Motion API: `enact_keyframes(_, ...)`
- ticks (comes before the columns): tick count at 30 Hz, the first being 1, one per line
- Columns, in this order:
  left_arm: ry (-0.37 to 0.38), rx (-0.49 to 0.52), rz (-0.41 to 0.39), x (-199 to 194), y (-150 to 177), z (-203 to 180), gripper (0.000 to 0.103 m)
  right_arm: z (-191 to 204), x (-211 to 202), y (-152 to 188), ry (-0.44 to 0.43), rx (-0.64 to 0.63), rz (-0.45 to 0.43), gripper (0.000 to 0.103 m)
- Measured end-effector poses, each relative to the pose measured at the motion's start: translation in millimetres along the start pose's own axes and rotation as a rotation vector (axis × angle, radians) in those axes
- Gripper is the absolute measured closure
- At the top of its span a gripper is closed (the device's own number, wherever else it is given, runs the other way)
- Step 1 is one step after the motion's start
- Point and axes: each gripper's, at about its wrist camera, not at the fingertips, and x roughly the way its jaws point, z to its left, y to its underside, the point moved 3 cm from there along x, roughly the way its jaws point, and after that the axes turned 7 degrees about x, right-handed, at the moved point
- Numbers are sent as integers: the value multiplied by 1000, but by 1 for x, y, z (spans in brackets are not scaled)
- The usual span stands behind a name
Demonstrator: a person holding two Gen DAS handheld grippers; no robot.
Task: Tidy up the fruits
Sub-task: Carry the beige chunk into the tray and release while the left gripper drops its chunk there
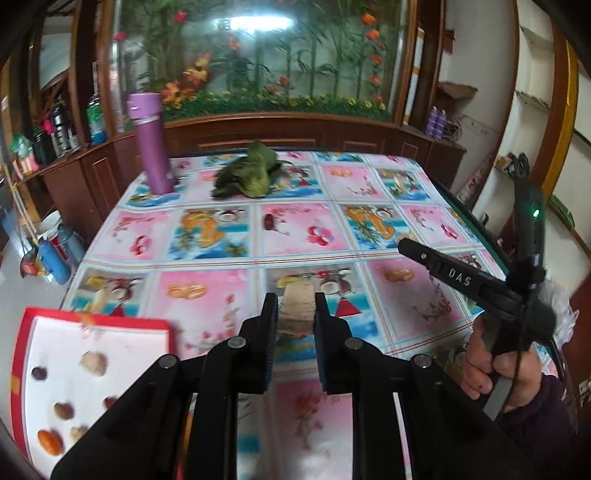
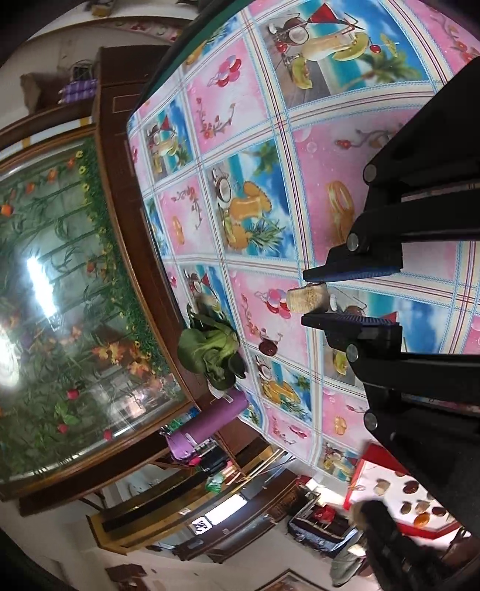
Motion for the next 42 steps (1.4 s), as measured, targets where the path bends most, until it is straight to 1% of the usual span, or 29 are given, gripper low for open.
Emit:
enact_keyframes(3, -48, -27, -25, -24, 10, 22, 83, 12, 0, 10, -7, -14, 11, 88)
enact_keyframes(6, -92, -47, -52, -44, 19, 40, 83, 34, -5, 25, -29, -43, 20, 88)
enact_keyframes(7, -117, -53, -60, -52, 23, 48, 83, 45, -8, 32, -50, -59, 28, 88)
enact_keyframes(12, -188, -91, -85, -76, 41, 78, 83, 98, -11, 62, -150, -105, 87, 88)
enact_keyframes(18, -252, -157, -90, -94, 65, 109, 83, 170, -20, 91, -271, -203, 143, 88)
enact_keyframes(23, -323, -193, -91, -103, 80, 131, 83, 208, -30, 111, -333, -275, 162, 88)
enact_keyframes(25, -349, -207, -96, -107, 85, 139, 83, 221, -31, 122, -343, -301, 175, 88)
enact_keyframes(30, -399, -226, -93, -111, 97, 158, 83, 237, -26, 143, -348, -340, 214, 88)
enact_keyframes(37, -431, -257, -67, -108, 115, 179, 83, 253, -19, 168, -345, -380, 265, 88)
enact_keyframes(42, -437, -269, -39, -102, 127, 187, 83, 260, -14, 178, -341, -393, 286, 88)
